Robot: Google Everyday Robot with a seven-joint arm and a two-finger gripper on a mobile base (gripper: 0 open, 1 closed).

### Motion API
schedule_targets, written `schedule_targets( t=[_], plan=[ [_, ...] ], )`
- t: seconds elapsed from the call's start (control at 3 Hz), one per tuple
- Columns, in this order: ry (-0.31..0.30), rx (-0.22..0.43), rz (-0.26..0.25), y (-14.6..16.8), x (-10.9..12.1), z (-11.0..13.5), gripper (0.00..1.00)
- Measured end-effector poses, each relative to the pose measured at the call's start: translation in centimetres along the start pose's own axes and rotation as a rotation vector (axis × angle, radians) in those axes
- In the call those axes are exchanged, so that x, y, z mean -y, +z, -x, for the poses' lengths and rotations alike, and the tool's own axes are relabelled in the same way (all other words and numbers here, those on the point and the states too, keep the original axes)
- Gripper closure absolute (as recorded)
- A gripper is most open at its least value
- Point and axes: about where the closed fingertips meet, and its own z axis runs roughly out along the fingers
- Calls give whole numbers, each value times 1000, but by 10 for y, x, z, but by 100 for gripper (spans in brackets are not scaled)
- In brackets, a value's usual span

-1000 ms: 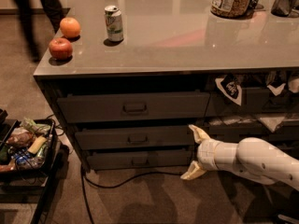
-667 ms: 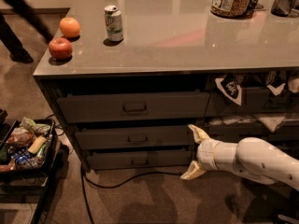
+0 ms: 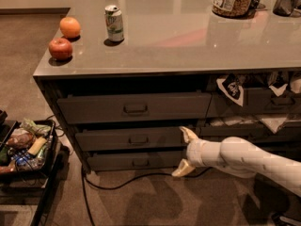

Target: Open middle drawer

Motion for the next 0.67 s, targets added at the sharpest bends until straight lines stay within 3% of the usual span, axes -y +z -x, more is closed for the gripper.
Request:
schedule_targets(
  t=[0.67],
  plan=[
    [51,11,34,77,-7,-52,0]
  ],
)
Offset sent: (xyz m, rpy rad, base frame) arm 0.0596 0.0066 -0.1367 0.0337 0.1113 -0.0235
